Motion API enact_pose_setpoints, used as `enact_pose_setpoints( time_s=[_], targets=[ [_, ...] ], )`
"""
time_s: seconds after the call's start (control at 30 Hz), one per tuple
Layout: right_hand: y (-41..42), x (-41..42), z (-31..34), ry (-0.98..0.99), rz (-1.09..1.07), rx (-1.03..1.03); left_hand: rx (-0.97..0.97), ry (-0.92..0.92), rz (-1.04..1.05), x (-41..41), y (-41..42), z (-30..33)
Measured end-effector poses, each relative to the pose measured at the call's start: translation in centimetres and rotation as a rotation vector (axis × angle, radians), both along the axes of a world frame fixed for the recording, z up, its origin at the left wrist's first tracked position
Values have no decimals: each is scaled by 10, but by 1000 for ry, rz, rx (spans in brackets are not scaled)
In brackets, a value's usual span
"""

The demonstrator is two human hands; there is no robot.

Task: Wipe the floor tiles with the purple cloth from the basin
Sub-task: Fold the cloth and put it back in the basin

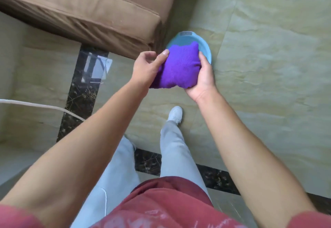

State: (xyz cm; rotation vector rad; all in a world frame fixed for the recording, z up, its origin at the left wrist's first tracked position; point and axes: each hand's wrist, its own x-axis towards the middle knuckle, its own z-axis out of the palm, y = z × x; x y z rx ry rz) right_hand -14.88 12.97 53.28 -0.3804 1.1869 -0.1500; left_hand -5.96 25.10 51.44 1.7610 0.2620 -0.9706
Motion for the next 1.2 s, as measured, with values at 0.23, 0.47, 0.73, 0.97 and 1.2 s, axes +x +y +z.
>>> enact_pose_setpoints(
  time_s=[0.23,0.47,0.73,0.97,1.2],
  targets=[
    [-95,-28,-25,-78,4,93,-3,313,-210,-22,-107,-12],
    [-161,-11,-68,242,180,-331,-176,307,-157,13,-155,-55],
    [-219,18,-174,-34,603,-137,-143,484,-312,58,-218,-148],
    [-255,27,-325,199,827,-213,136,174,-354,71,-247,-303],
    [-263,55,-510,428,1124,-546,358,-55,-498,70,-256,-503]
  ],
)
